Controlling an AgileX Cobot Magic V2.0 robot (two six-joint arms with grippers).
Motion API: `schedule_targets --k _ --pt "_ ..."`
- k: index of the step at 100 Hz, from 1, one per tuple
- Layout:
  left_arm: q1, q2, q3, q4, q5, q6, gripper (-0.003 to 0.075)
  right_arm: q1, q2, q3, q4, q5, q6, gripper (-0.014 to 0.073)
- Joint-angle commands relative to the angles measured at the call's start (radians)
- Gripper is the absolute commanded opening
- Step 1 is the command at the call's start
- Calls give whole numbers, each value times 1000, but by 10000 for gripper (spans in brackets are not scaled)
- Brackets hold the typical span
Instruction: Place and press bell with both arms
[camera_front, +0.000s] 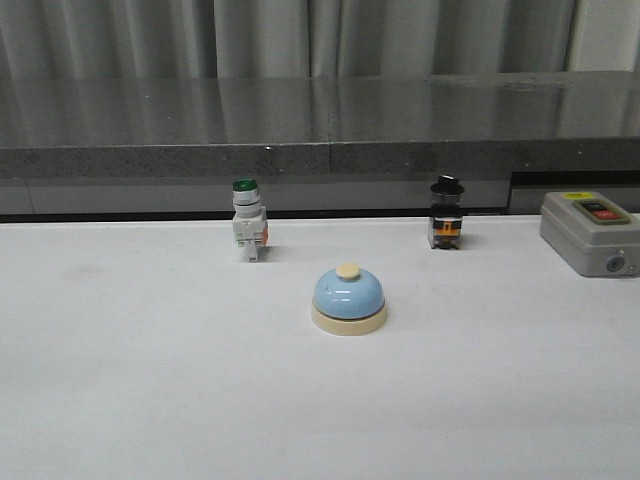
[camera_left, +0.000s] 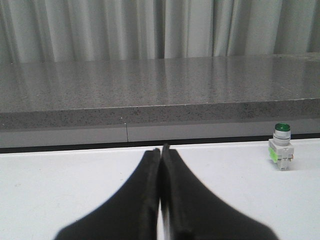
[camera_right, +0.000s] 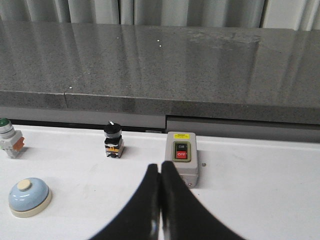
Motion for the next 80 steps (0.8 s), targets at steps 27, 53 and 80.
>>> schedule_targets --k 27,53,80 --pt "3 -30 41 1 -86 -10 -20 -6 -221 268 -19 -293 -9 -60" --pt "3 -30 41 1 -86 -10 -20 -7 -267 388 -8 -378 -9 -60" --pt "3 -30 41 1 -86 -10 -20 -7 -267 396 -8 -375 -9 -60"
